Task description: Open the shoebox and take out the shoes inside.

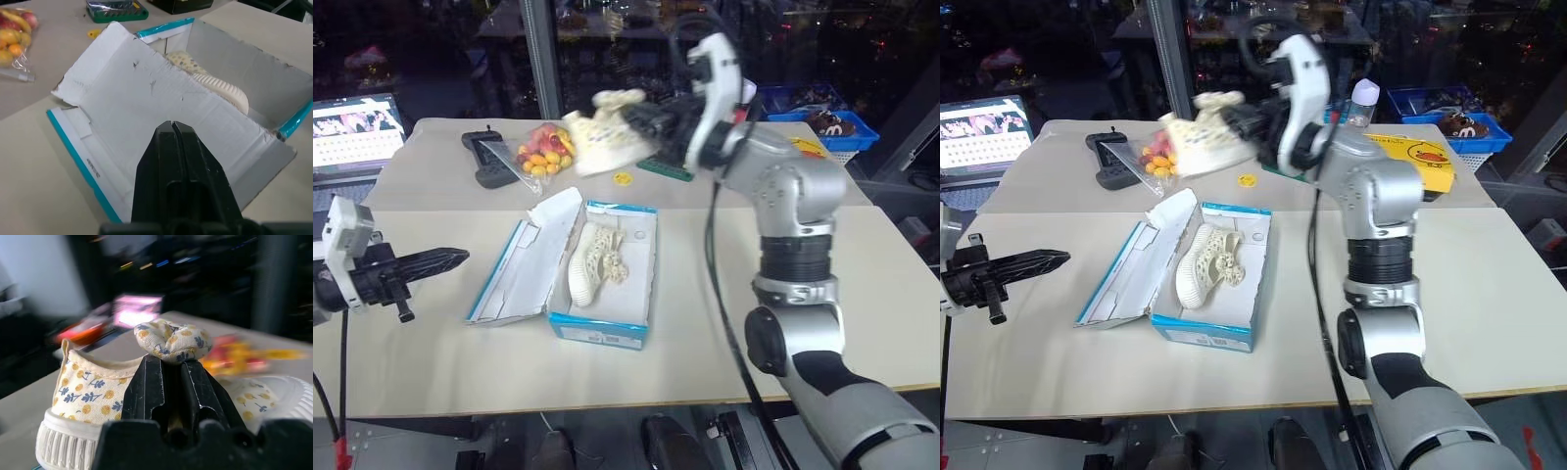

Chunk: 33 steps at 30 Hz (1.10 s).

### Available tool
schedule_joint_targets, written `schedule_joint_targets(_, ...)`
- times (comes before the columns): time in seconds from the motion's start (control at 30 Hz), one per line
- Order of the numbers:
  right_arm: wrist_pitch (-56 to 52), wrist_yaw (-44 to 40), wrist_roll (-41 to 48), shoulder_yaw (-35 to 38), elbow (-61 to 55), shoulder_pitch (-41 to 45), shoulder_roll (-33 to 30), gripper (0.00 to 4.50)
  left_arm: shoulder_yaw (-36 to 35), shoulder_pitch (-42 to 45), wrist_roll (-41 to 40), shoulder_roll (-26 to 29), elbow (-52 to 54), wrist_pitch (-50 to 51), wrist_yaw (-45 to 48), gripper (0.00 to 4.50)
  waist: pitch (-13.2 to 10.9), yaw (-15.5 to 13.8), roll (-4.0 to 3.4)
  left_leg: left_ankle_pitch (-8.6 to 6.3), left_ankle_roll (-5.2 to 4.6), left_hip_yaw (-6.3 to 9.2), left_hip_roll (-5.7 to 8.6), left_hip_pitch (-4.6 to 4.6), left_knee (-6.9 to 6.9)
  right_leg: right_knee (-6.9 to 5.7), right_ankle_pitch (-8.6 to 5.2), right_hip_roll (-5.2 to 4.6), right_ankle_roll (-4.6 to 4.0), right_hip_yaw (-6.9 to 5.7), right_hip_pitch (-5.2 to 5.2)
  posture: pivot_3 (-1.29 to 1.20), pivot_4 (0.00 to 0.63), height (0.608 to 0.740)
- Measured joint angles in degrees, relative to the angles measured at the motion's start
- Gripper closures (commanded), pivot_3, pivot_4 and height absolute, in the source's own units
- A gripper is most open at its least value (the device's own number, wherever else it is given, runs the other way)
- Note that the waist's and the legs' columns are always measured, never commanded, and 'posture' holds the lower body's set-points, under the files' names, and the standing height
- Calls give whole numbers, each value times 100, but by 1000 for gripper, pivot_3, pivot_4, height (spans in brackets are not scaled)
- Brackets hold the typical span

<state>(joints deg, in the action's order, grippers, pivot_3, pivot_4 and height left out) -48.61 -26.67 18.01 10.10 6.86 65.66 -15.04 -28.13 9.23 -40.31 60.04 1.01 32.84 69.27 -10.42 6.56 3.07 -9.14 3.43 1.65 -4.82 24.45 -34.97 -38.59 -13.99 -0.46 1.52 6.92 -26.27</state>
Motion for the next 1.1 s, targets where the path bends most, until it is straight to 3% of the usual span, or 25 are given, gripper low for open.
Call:
schedule_joint_targets(0.13,449,856,-679,77,-41,-805,-511,4196,99,94,44,-2,-96,0,-30,4500,0,-12,0,0,0,-4,1,-1,6,7,0,-1,1,5,0,0,150,726)
schedule_joint_targets(0.33,710,1789,-1338,174,165,-2093,-648,4196,315,357,80,-4,-187,0,-74,4500,-7,27,-12,0,-1,-13,3,-6,10,5,1,1,1,19,-2,0,150,726)
schedule_joint_targets(0.5,801,2137,-1488,210,306,-2640,-633,4196,397,466,107,-3,-211,0,-82,4500,-8,79,-13,1,-1,-15,4,-12,4,2,7,1,10,26,2,0,150,726)
schedule_joint_targets(0.73,445,2138,-1411,223,133,-2875,-628,2092,468,567,123,-3,-211,10,-106,4500,-8,49,-12,1,-2,-15,7,-15,-19,2,17,1,23,30,15,0,150,726)
schedule_joint_targets(0.77,335,2093,-1401,214,99,-2876,-681,1584,470,581,123,-3,-211,16,-107,4500,-8,49,-13,1,-2,-15,8,-15,-21,2,19,1,24,31,15,0,150,726)
schedule_joint_targets(0.87,-112,1670,-1400,-50,-130,-2877,-1172,670,477,599,123,-3,-211,59,-110,4500,-8,40,-13,1,-2,-15,8,-16,-22,2,19,1,24,31,15,0,150,726)
schedule_joint_targets(1.1,-842,33,-1153,-866,-427,-2248,-2623,670,509,649,124,-3,-205,112,-128,4500,-13,43,-21,1,-2,-17,8,-16,-17,5,18,1,23,34,11,0,150,726)
